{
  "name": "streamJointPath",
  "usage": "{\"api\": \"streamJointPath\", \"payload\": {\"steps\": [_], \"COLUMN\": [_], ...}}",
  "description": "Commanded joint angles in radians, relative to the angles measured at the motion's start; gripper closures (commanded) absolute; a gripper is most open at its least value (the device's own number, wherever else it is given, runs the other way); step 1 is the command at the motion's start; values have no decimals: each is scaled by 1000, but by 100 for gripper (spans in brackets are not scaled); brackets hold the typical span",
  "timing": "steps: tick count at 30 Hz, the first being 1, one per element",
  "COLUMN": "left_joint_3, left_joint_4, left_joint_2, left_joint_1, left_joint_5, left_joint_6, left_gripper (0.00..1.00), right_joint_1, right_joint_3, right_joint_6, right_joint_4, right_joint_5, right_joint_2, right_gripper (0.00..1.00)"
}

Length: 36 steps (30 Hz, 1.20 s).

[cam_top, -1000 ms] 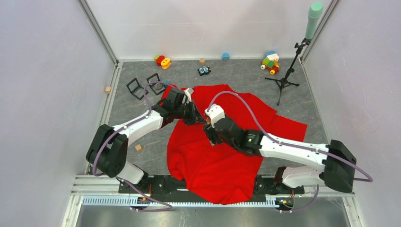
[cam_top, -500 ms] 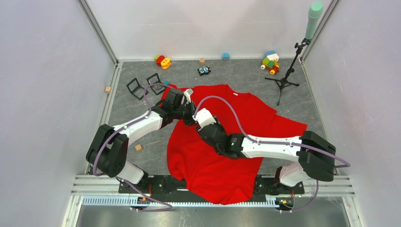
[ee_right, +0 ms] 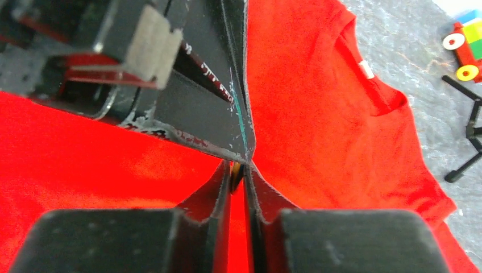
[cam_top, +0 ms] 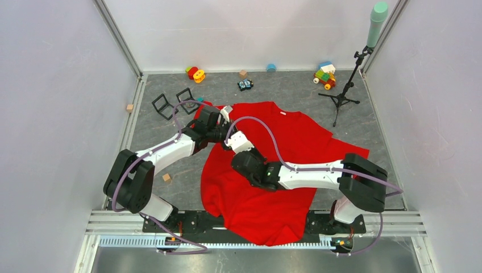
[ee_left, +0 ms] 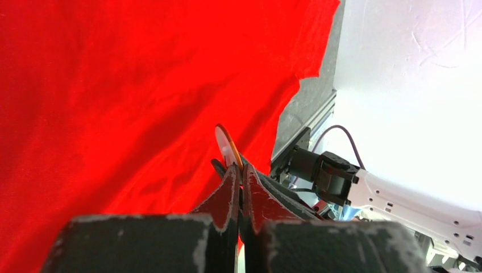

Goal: Pin the brooch onto the clothing

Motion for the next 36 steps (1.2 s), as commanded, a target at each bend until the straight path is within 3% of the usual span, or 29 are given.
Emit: {"api": "streamJointPath", "payload": {"steps": [1,2,4,8,13,17,20,27,34,36], "left_joint_3": [-9,-8,-6,11,49,24,13,-16,-25,-26], "left_joint_4": [49,49,50,3,-100,-75,-34,137,155,164], "left_joint_2": [-26,-30,-43,-95,-202,-345,-432,-512,-501,-495], "left_joint_1": [5,7,12,31,58,51,37,8,-74,-100], "left_joint_5": [53,52,49,4,-139,-244,-223,82,242,278], "left_joint_6": [-26,-22,-10,43,149,230,259,243,259,264], "left_gripper": [95,91,78,38,15,11,10,9,9,14], "right_joint_1": [7,7,7,7,-2,-16,-16,-16,-16,-15], "right_joint_3": [21,10,-16,-95,-222,-330,-416,-523,-493,-463], "right_joint_6": [39,60,102,163,172,183,180,201,208,207], "right_joint_4": [2,0,-37,-35,41,169,300,414,400,350], "right_joint_5": [125,126,117,60,-88,-255,-411,-639,-800,-787], "right_joint_2": [-22,-35,-75,-213,-433,-605,-731,-943,-992,-990], "right_gripper": [92,98,100,100,100,100,100,100,100,100]}}
